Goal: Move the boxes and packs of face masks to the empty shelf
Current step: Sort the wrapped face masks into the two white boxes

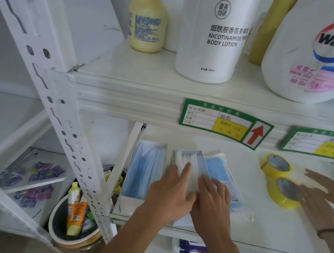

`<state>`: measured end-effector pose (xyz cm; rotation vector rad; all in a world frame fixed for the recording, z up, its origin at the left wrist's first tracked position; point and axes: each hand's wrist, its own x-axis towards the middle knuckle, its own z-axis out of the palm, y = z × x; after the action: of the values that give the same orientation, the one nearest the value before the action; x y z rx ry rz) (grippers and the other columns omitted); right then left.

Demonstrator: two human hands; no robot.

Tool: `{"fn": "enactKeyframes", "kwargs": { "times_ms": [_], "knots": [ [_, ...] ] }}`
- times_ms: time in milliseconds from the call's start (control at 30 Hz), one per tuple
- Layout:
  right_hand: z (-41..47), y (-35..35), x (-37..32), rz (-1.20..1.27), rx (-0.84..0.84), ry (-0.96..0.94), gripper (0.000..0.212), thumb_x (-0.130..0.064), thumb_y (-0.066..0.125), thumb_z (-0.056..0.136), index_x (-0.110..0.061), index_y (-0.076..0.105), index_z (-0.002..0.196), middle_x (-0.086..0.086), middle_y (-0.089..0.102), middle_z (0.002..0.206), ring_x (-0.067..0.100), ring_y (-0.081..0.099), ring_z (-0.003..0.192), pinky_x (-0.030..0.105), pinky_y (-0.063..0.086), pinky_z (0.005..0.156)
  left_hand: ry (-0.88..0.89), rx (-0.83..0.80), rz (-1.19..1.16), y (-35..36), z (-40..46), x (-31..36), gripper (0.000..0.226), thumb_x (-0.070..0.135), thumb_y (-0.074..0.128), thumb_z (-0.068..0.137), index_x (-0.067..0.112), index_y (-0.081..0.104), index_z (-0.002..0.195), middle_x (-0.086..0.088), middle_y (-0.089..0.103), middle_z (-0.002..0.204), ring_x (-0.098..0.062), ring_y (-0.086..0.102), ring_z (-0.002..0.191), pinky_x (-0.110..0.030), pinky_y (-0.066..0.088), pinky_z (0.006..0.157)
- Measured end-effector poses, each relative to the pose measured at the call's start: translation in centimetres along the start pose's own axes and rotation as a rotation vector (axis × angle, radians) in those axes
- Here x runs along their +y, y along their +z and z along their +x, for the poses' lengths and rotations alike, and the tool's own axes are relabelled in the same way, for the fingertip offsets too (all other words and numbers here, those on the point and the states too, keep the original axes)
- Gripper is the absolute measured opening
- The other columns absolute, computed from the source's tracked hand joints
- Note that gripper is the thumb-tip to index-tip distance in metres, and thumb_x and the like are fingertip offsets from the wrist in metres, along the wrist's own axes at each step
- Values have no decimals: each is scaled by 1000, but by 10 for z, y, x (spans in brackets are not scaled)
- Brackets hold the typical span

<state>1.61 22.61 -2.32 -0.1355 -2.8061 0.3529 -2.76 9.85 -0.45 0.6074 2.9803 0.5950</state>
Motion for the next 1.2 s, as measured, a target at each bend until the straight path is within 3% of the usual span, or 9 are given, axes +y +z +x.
{"fn": "enactKeyframes", "kwargs": {
  "times_ms": [200,333,467,600,733,867,1000,1067,1200],
  "knots": [
    [-8,-1,-5,-6,32,-18,27,-8,74,82,-9,73,109,7,69,126,34,58,124,61,37,110,207,111,184,19,-4,-22,41,29,62,91,22,58,131,-3,47,135,-26,50,121,-39,43,97],
    [-10,-1,-7,105,16,21,24,-6,63,89,-16,73,109,-2,72,113,25,58,117,55,31,114,321,185,105,21,0,-20,51,31,69,88,24,55,137,-4,49,147,-27,48,131,-44,44,106],
    [-7,-3,-6,240,-26,77,21,-11,47,93,-18,67,95,-5,71,102,19,58,108,46,32,110,352,61,85,18,2,-23,60,31,62,95,25,39,151,2,41,158,-25,31,149,-45,18,124],
    [-7,-5,-2,279,-4,106,22,0,54,91,-17,64,101,-1,70,99,22,59,102,43,36,108,303,88,163,14,-2,-31,40,36,44,98,26,57,135,3,52,146,-22,38,141,-50,6,124],
    [-7,-6,-2,87,-52,99,28,-4,64,87,-14,70,113,4,69,116,29,59,110,47,39,104,244,125,199,13,-1,-31,52,47,24,99,27,63,127,3,57,136,-19,46,133,-52,7,125],
    [-7,-7,-3,-41,-127,81,25,-15,63,90,-22,72,112,-5,69,123,25,53,120,45,32,105,275,108,241,18,-1,-31,44,51,31,100,34,65,123,0,58,133,-24,48,131,-59,13,123],
    [-7,-6,-2,-3,-141,66,38,-9,59,88,-29,68,119,-10,72,116,23,50,123,49,21,111,279,155,211,18,1,-34,33,46,43,98,33,71,109,1,61,126,-22,54,125,-62,17,121],
    [-8,-5,-2,45,-152,84,44,-7,57,88,-28,62,126,-9,72,114,23,48,128,53,14,117,286,145,197,18,3,-34,30,44,57,94,32,68,119,-1,61,133,-25,57,126,-63,20,120],
    [-6,-7,2,146,-150,125,51,-4,51,92,-30,48,136,-15,69,117,15,43,132,46,7,120,374,90,215,20,4,-35,58,36,72,87,29,50,140,-2,53,150,-32,52,136,-67,24,116]
  ]
}}
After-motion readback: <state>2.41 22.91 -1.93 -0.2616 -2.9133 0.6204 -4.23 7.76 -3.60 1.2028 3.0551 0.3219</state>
